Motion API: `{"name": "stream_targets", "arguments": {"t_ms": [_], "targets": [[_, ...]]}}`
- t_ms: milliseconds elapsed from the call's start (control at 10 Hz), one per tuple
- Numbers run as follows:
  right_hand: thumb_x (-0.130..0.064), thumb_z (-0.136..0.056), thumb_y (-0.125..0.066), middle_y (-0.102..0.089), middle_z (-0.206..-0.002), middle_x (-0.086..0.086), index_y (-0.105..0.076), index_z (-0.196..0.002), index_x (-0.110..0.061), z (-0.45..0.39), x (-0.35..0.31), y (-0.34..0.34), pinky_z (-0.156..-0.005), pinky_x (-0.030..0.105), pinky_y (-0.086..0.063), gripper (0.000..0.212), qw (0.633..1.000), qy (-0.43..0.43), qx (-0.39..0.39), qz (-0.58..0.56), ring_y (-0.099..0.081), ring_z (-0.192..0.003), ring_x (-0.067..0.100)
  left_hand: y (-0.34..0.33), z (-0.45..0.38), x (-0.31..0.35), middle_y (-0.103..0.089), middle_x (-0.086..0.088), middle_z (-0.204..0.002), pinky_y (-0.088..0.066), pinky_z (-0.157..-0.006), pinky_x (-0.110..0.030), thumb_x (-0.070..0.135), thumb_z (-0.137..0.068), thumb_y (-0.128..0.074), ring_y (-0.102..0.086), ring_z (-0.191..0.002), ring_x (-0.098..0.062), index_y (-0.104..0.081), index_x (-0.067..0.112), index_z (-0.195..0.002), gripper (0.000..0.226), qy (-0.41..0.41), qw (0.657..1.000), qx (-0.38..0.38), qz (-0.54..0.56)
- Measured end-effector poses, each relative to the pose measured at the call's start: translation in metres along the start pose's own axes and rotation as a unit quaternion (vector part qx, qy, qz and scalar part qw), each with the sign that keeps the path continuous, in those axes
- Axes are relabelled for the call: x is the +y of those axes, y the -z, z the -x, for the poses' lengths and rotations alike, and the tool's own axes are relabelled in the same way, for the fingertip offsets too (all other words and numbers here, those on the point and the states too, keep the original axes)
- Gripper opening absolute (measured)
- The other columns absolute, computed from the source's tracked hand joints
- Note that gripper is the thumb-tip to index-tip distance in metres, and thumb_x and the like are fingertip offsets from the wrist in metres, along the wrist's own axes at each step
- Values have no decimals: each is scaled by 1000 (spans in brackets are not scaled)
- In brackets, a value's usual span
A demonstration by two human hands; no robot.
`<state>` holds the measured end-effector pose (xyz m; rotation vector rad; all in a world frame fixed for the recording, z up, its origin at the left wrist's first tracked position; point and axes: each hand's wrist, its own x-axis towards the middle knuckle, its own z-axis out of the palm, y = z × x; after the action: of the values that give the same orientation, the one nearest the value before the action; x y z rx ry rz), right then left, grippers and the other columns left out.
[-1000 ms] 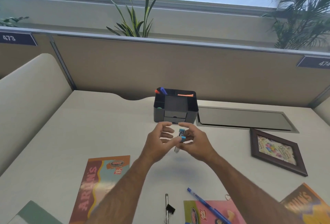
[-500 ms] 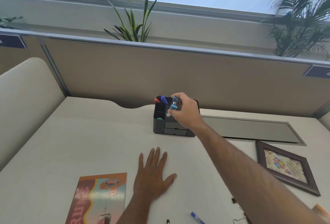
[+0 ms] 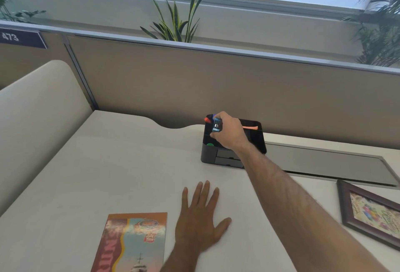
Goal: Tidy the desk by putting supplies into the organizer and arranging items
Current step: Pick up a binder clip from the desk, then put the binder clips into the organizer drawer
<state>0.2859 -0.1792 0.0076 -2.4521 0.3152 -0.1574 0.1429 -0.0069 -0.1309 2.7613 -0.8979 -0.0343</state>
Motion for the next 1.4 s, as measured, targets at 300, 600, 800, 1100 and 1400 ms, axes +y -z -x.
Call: {"name": "stream_targets", "arguments": {"t_ms": [300, 600, 800, 1100, 1400], "targets": [[-34, -76, -82, -60, -111, 5, -58, -115, -22, -14, 5, -12, -82, 35, -51, 47, 994, 2, -6, 105, -55, -100, 24, 0, -1, 1, -33, -6, -156, -17, -109, -60, 74, -89, -29, -27, -145, -26, -41, 24, -146, 77, 3, 1000, -1, -5], [-42, -83, -73, -60, -115, 9, -62, -124, -19, -14, 9, -15, -93, 44, -52, 49, 989, 1, -3, 150, -57, -102, 27, 1, -1, 1, -31, -7, -157, -18, -109, -61, 74, -89, -27, -27, -145, -27, -40, 24, -146, 78, 2, 1000, -2, 1], [-39, -84, -73, -65, -111, 6, -61, -124, -20, -9, 14, -13, -91, 45, -54, 46, 993, -6, 8, 116, -60, -98, 25, 2, -1, 1, -34, -7, -155, -19, -108, -61, 74, -88, -29, -31, -143, -27, -43, 24, -145, 77, 2, 1000, -7, 1], [-22, -87, -71, -69, -102, -3, -70, -109, -16, 41, 19, 7, -85, 30, -56, 23, 986, -8, 160, -55, -63, -91, 10, -1, -1, 0, -28, -5, -158, -16, -111, -61, 75, -88, -27, -25, -146, -26, -38, 25, -148, 78, 5, 1000, -5, 3], [-21, -86, -73, -71, -90, 4, -69, -84, -18, 122, 33, -22, -71, 36, -59, 5, 828, -333, 200, -404, -62, -76, 16, 2, -1, 1, -31, -5, -157, -15, -109, -60, 75, -89, -26, -27, -145, -26, -39, 27, -147, 77, 3, 1000, -5, 3]]}}
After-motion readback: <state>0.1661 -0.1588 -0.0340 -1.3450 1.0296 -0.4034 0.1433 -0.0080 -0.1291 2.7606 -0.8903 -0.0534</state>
